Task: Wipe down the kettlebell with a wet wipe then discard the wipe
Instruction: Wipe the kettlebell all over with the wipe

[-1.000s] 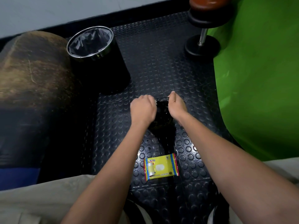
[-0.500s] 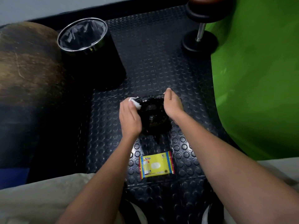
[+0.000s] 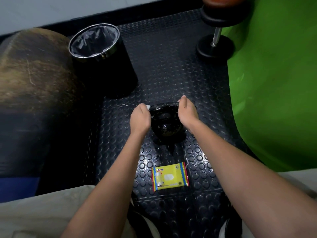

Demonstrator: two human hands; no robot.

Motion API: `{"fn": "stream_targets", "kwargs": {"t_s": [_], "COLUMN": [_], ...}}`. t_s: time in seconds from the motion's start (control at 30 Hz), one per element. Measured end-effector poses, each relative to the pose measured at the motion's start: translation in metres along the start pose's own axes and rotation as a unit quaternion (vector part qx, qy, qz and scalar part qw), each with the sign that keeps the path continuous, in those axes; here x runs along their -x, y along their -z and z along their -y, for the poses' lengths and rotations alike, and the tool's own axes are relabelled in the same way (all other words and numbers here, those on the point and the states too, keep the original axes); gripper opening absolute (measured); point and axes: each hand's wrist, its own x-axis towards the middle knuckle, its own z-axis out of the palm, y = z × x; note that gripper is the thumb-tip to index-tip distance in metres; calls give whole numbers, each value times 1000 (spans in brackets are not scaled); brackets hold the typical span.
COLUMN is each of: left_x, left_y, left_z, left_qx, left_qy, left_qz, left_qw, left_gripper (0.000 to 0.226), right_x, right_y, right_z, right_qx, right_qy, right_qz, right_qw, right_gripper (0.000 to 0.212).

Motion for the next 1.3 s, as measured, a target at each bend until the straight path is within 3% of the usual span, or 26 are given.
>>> {"fn": "stream_targets", "kwargs": {"t_s": [0.1,0.2,0.37,0.6,0.77,0.9,0.97,1.03,1.17,1.3], "left_x": [2,10,28,22,17,21,14,8,3,4], "left_y": [-4,-20,-36,-38,-43,-33,-27,-18,-9,-9], "left_z": [-14,-22,-1,28,32,23,23,23,18,14], "left_qx": [-160,-276,-209,-29,100,228,318,336,309,182], "left_qy": [-155,-240,-338,-219,-134,28,162,247,256,123], "left_qz": [-16,-30,-112,-162,-181,-108,-47,9,38,-13], "left_qw": [975,930,911,962,969,967,933,909,915,976], "left_gripper": [26,27,37,34,35,40,47,48,45,37], "right_x": [-1,-2,-2,-5,-6,-5,-4,-4,-3,-3], "right_y": [0,0,-1,-2,-3,-3,-2,-2,-1,0], "right_z": [-1,0,-2,-2,-4,-4,-3,-2,-2,-2], "right_qx": [5,6,6,9,7,6,2,1,4,4], "right_qy": [1,3,7,11,7,7,6,5,2,-3], "right_qz": [-10,-17,-17,-3,-2,-1,2,3,0,-10], "right_qw": [1000,1000,1000,1000,1000,1000,1000,1000,1000,1000], "right_gripper": [60,57,55,61,60,62,62,61,61,60]}}
